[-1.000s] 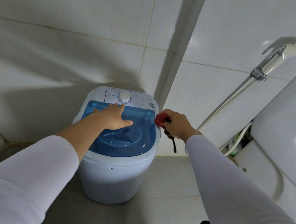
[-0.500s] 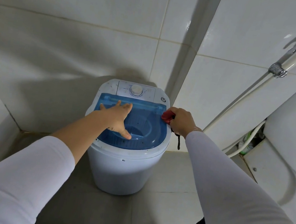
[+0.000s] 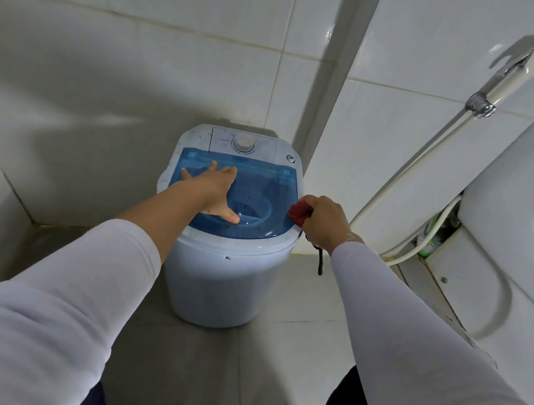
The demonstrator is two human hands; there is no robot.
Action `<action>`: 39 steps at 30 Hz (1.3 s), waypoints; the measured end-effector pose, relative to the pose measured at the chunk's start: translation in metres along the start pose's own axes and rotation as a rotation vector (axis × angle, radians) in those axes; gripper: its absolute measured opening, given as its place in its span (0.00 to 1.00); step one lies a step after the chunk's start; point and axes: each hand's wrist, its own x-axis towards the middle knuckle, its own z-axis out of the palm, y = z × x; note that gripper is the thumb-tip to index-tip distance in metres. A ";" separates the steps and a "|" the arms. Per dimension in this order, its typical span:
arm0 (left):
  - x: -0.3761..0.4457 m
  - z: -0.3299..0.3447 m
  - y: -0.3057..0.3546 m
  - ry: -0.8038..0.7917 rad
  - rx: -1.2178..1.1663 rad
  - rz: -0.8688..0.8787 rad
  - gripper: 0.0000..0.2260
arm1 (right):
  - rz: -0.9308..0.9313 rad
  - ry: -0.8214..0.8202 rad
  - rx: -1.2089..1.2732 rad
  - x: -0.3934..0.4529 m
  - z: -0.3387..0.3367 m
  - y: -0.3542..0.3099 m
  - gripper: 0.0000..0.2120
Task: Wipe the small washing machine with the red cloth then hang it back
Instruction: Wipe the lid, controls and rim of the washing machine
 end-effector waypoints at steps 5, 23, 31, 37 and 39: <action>-0.003 0.005 -0.001 0.043 -0.030 -0.019 0.47 | 0.008 -0.024 -0.055 -0.023 0.004 -0.007 0.15; -0.007 0.015 -0.010 0.158 -0.127 0.017 0.45 | -0.047 -0.087 -0.184 -0.063 0.033 -0.059 0.12; -0.003 0.018 -0.016 0.176 -0.134 0.035 0.46 | -0.100 -0.150 -0.293 -0.058 0.044 -0.084 0.15; 0.000 0.018 -0.017 0.182 -0.148 0.019 0.45 | -0.152 -0.167 -0.314 -0.054 0.057 -0.093 0.17; 0.001 0.019 -0.018 0.193 -0.151 0.017 0.44 | -0.167 -0.169 -0.321 -0.054 0.060 -0.094 0.18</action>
